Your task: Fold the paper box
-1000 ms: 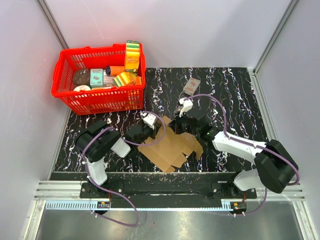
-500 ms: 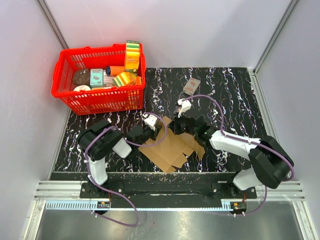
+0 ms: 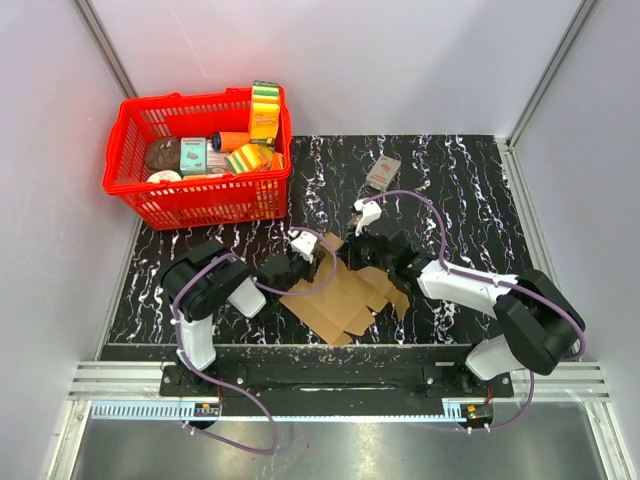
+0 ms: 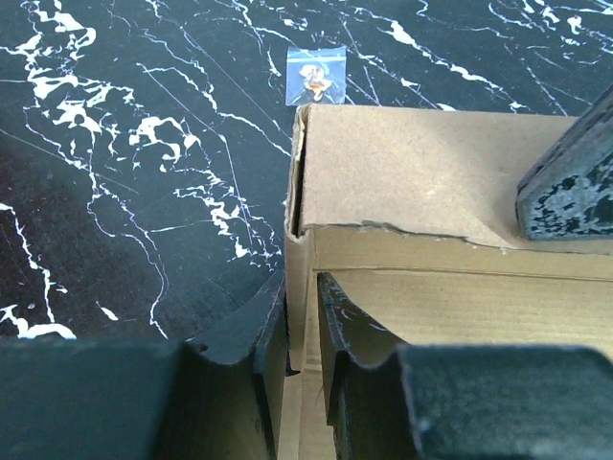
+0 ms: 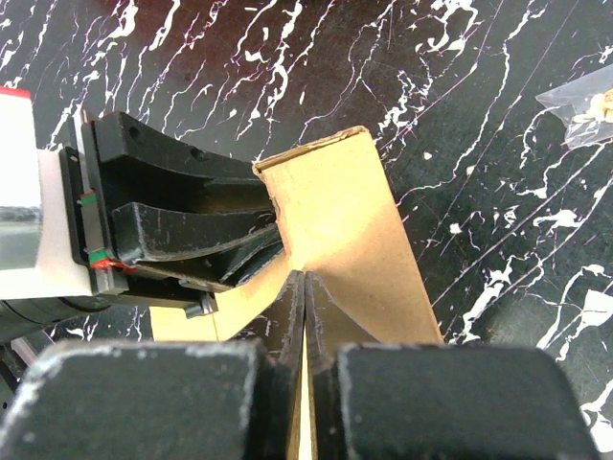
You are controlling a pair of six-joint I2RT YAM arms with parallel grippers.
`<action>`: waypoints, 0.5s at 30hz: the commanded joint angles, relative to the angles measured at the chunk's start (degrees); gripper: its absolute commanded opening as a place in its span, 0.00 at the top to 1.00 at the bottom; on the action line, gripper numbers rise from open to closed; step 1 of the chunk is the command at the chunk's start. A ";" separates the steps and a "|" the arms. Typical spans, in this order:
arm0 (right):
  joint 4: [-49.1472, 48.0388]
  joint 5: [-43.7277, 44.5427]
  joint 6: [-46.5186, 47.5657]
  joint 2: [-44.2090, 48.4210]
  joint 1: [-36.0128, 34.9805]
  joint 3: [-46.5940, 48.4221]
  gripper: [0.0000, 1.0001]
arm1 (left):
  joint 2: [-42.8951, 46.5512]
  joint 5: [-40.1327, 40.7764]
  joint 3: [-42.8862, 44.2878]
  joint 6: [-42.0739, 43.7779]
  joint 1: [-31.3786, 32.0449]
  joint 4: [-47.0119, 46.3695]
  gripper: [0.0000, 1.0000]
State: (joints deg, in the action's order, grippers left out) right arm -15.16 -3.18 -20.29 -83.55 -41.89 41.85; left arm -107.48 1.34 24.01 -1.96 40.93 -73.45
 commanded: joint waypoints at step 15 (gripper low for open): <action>-1.10 -3.23 -1.33 -1.27 0.58 0.78 0.98 | -3.88 12.28 2.89 3.01 4.86 -9.25 0.78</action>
State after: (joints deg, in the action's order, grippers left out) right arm -15.16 -4.93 -20.88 -84.09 -41.85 41.85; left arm -110.76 10.41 26.11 -0.40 45.23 -73.43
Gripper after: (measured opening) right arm 0.029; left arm 0.220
